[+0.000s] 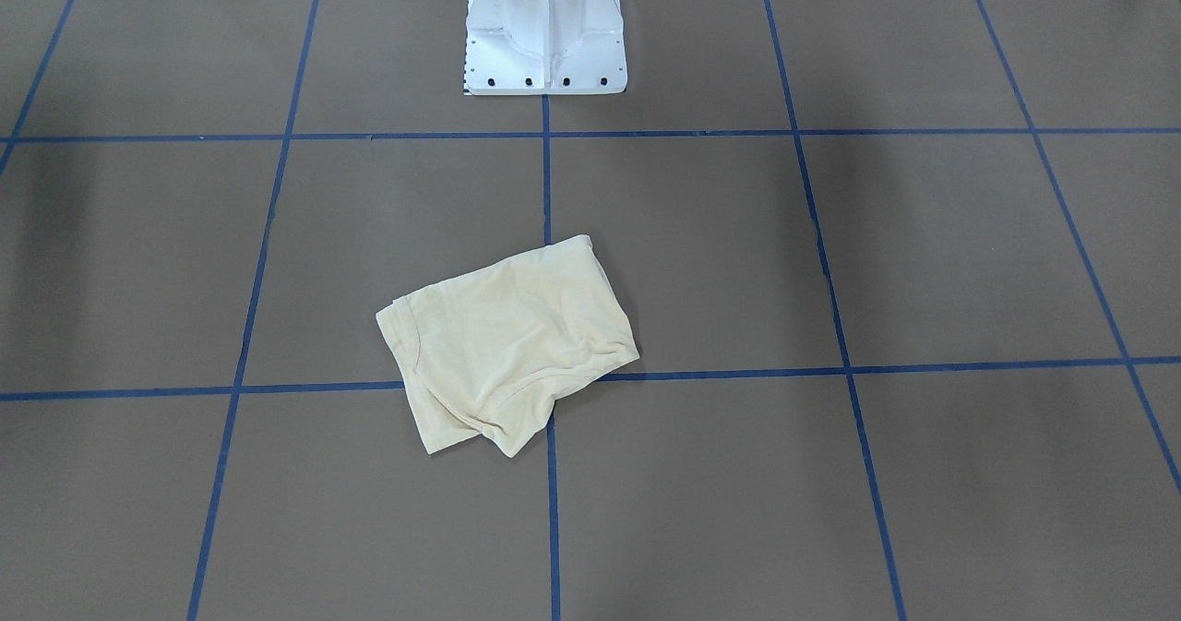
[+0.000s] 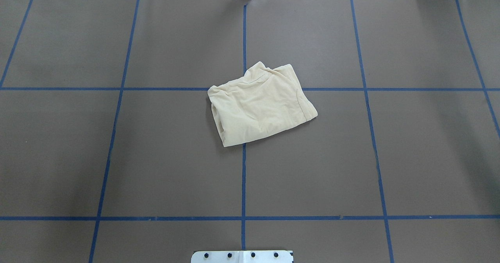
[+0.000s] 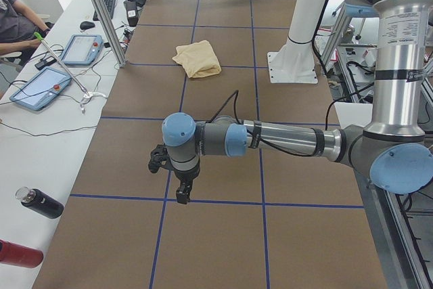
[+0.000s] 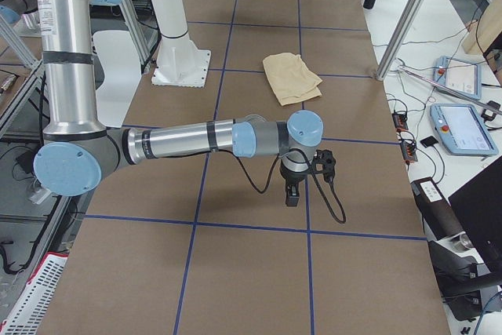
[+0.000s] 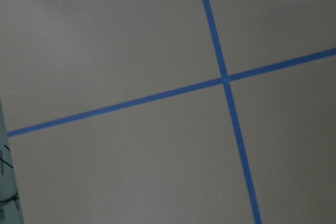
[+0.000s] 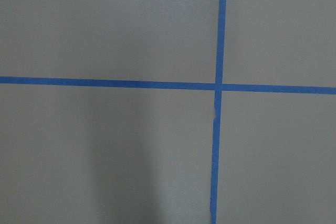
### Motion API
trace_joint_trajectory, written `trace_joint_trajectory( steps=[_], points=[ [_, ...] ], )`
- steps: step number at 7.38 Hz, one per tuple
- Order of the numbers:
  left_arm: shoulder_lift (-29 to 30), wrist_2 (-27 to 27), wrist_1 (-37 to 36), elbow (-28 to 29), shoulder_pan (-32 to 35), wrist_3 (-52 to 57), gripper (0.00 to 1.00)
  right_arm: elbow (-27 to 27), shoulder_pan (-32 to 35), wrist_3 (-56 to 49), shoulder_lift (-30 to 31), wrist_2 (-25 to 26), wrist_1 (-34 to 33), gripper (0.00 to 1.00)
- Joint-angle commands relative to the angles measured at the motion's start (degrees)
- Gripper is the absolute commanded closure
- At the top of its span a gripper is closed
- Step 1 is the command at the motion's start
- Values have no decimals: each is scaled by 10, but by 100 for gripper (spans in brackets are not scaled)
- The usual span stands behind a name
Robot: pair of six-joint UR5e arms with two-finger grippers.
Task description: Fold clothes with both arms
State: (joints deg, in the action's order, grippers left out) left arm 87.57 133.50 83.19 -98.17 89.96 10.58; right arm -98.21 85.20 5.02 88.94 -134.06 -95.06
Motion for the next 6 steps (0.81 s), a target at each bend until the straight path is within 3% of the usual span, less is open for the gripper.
trace_joint_trajectory(
  steps=[1, 6],
  points=[
    [-5, 11, -4, -2, 0, -38, 0, 1, 0, 1, 8, 10, 1, 0],
    [-12, 11, 33, 7, -1, -50, 0, 2, 22, 2, 45, 7, 1, 0]
  ],
)
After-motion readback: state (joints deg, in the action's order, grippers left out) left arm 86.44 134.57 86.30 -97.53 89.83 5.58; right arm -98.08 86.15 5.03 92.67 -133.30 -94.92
